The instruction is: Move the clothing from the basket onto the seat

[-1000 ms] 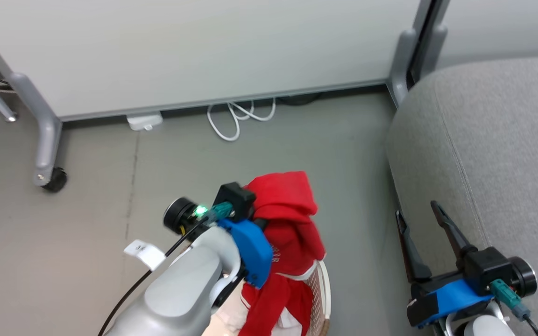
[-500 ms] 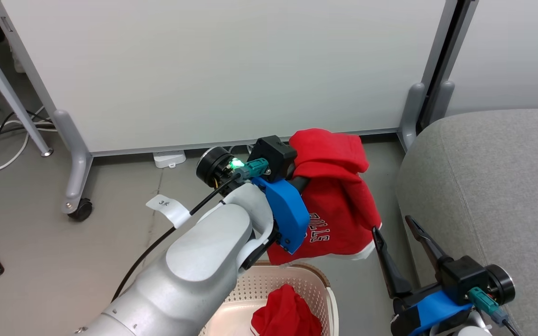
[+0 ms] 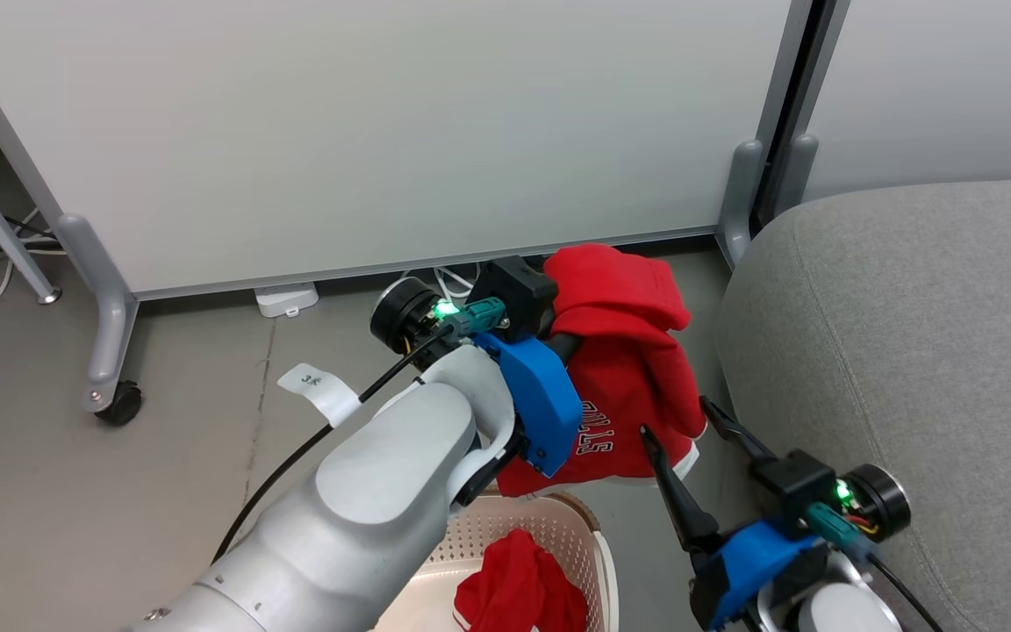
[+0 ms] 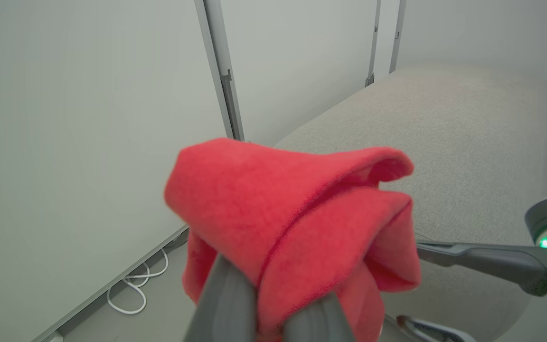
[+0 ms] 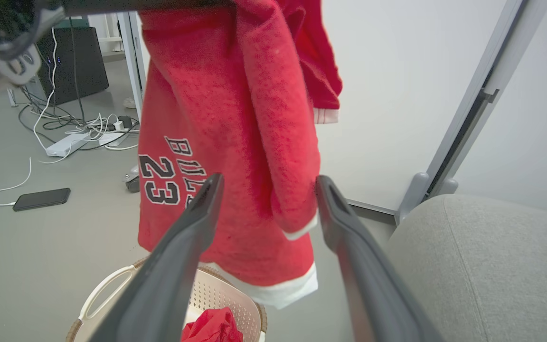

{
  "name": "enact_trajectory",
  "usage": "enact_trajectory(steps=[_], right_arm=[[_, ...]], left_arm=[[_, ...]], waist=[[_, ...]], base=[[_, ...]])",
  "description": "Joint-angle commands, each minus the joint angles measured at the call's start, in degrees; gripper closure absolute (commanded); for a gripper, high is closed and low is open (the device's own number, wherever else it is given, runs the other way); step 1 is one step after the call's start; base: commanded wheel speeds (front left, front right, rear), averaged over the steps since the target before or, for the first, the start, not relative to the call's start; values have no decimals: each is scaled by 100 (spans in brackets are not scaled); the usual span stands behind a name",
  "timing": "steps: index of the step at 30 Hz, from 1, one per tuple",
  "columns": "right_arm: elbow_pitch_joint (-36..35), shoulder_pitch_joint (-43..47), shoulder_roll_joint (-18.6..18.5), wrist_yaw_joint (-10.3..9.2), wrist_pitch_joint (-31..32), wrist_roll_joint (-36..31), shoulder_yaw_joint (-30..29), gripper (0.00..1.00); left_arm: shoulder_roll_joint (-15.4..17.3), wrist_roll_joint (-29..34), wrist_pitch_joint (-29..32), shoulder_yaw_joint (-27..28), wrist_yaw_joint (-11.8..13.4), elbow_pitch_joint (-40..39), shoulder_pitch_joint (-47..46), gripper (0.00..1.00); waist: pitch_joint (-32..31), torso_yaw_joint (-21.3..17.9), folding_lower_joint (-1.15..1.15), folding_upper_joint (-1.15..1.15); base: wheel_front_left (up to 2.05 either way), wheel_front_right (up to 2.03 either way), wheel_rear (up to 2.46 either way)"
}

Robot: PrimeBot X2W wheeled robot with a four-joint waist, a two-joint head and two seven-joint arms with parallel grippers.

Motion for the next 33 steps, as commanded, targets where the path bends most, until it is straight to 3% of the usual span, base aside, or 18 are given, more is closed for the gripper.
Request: enact_trajectory(steps=[1, 8, 19, 21, 33], right_arm=[[141, -186, -16, 2, 145, -32, 74, 0], [845, -939, -16, 2, 526, -161, 250, 0], [2143, -1993, -15, 1, 377, 389, 856, 0], [2326, -2125, -15, 1, 318, 558, 936, 100], [2938, -2376, -15, 1, -116, 1074, 1001, 100]], left_arm=[[1, -40, -37, -13, 26, 17, -115, 100], [-4, -104, -67, -155, 28, -61, -209, 100], [-5, -297, -86, -350, 85, -144, -343, 100], [-5, -336, -94, -377, 88, -154, -346, 100], [-4, -467, -172, -525, 146, -62, -351, 100]], waist=[[23, -11, 0, 0], [133, 14, 0, 0], [221, 46, 0, 0], [218, 49, 0, 0], [133, 22, 0, 0]], base=[[0, 0, 0], [0, 0, 0], [0, 0, 0], [0, 0, 0], [0, 0, 0]])
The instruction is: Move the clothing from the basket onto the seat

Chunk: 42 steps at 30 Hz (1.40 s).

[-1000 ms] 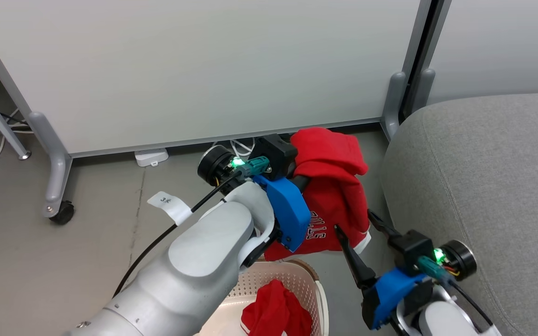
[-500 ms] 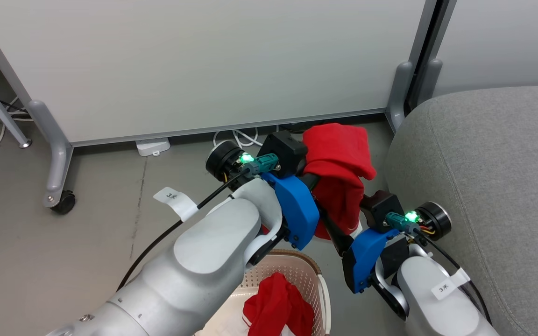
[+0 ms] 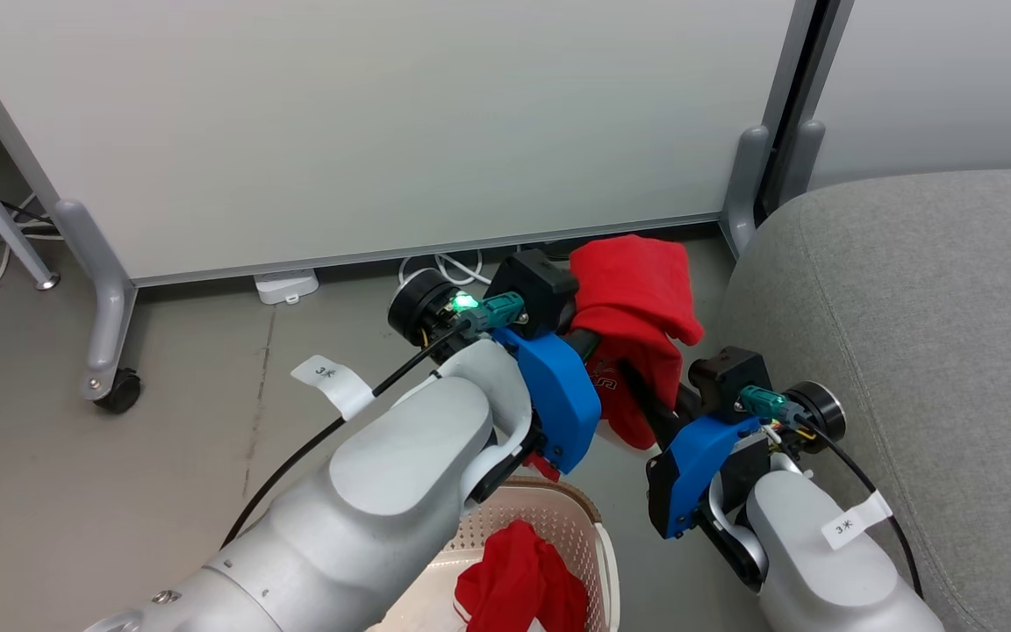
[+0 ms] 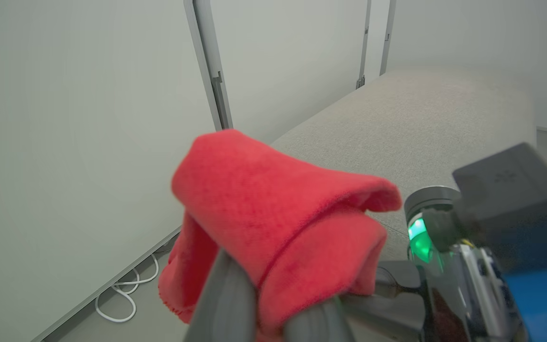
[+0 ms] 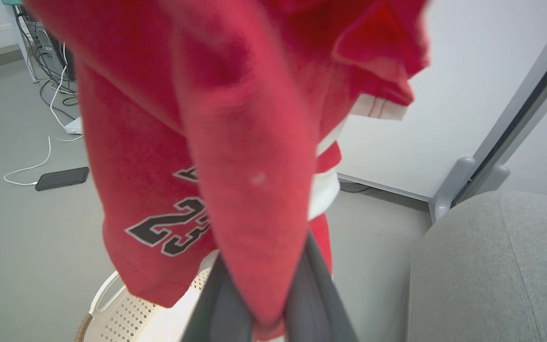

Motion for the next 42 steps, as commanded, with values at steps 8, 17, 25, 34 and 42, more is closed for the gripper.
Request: enact_trajectory(steps=[8, 17, 25, 34, 42], right_arm=[[233, -172, -14, 2, -159, 157, 66, 100], [428, -252, -13, 3, -281, 208, -49, 100], [569, -280, -12, 3, -382, 166, -255, 100], [557, -257, -13, 3, -489, 56, -548, 100], [301, -113, -13, 3, -568, -24, -725, 100]], left_arm=[[-1, -189, -10, -52, 20, 51, -1, 87], [0, -379, -279, -79, 50, 50, 185, 0], [130, -424, -659, 39, 42, -21, 476, 0], [923, -110, -836, 931, 277, -1315, 1748, 0], [1563, 879, -836, 2284, 437, -2856, 3300, 0]], waist=[[-36, -26, 0, 0], [-72, -16, 0, 0], [-67, -12, 0, 0], [30, -172, 0, 0], [155, -434, 0, 0]], base=[[0, 0, 0], [0, 0, 0], [0, 0, 0], [0, 0, 0], [0, 0, 0]])
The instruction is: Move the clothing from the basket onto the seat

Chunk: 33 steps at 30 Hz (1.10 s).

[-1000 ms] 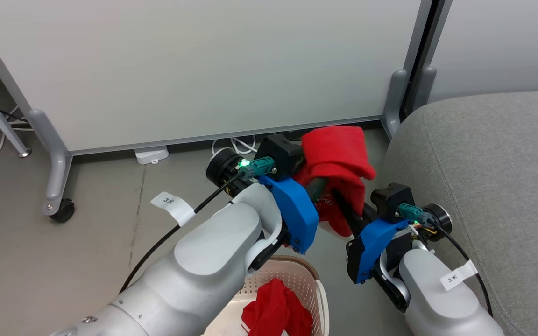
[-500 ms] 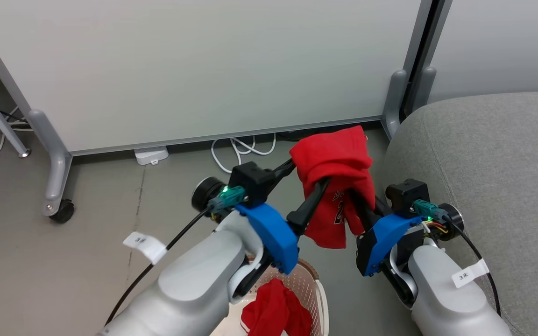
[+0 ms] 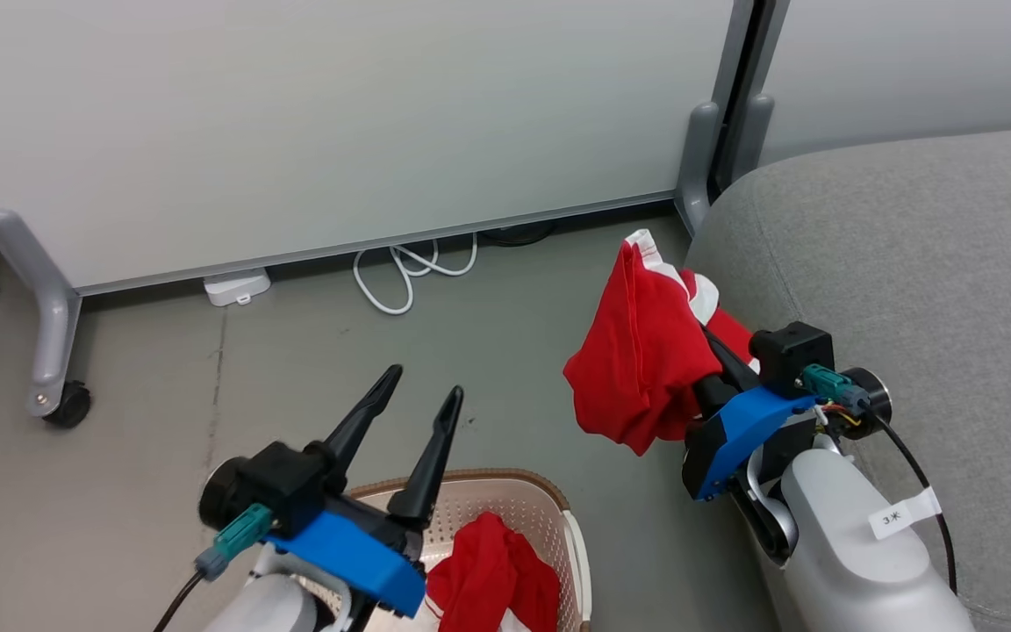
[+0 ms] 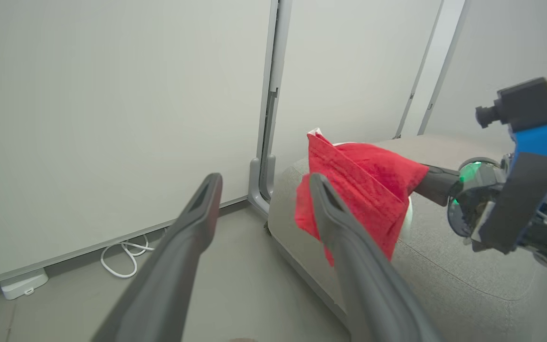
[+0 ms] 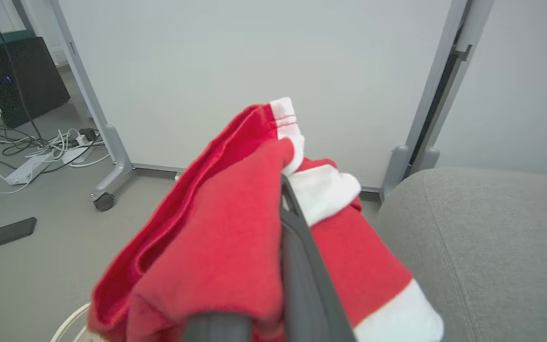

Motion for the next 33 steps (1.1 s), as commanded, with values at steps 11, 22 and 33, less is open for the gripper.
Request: enact_trajectory(steps=[11, 22, 33], right_arm=[[-815, 414, -9, 3, -61, 60, 39, 100], [-1478, 825, -8, 3, 83, 34, -75, 100], [-1839, 1151, -3, 3, 56, 142, -245, 100]], left_arm=[[-157, 953, -16, 1474, -235, -464, 1192, 0], [-334, 1420, -16, 1873, -483, -316, 1258, 0], [-306, 1525, -16, 1796, -570, -201, 1106, 0]], waist=[[164, -939, 0, 0], [343, -2112, 0, 0], [527, -2717, 0, 0]], base=[[0, 0, 0], [0, 0, 0], [0, 0, 0]])
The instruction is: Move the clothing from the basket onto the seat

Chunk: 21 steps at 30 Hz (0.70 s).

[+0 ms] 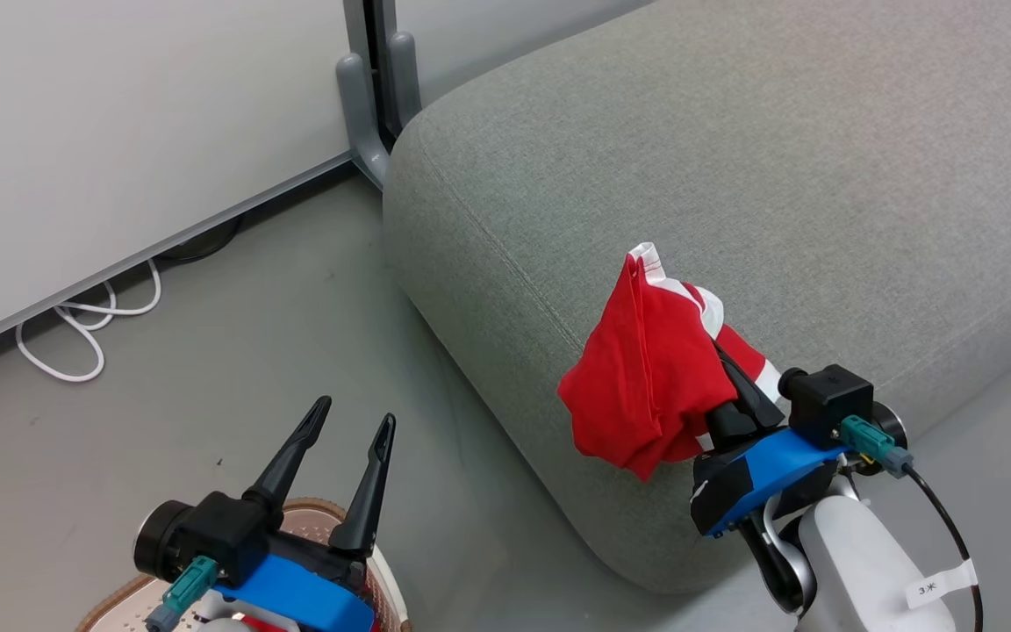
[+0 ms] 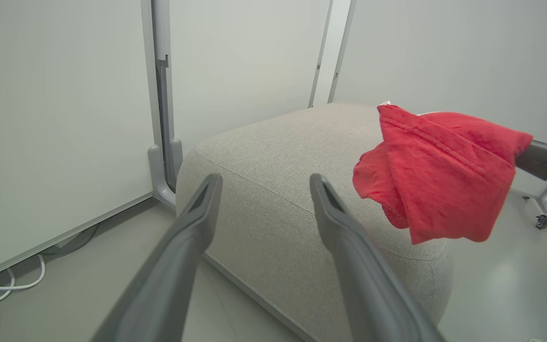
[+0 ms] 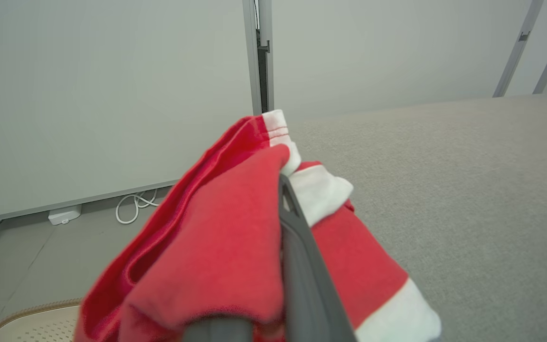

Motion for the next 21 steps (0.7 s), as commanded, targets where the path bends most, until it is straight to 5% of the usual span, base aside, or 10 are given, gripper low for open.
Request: enact_trajectory(steps=[1, 12, 21], right_arm=[[-63, 58, 5, 3, -20, 41, 1, 100], [-161, -139, 3, 3, -37, 113, -128, 100], [309, -1785, 1, 3, -10, 299, -1249, 100]], left_arm=[[43, 7, -16, 11, -39, 16, -80, 0], [146, -22, -15, -99, -48, -32, -245, 0], [603, 71, 78, -318, -35, -542, -1002, 0]], waist=[[67, -87, 0, 0], [285, 4, 0, 0], [1685, 523, 0, 0]], base=[[0, 0, 0], [0, 0, 0], [0, 0, 0]])
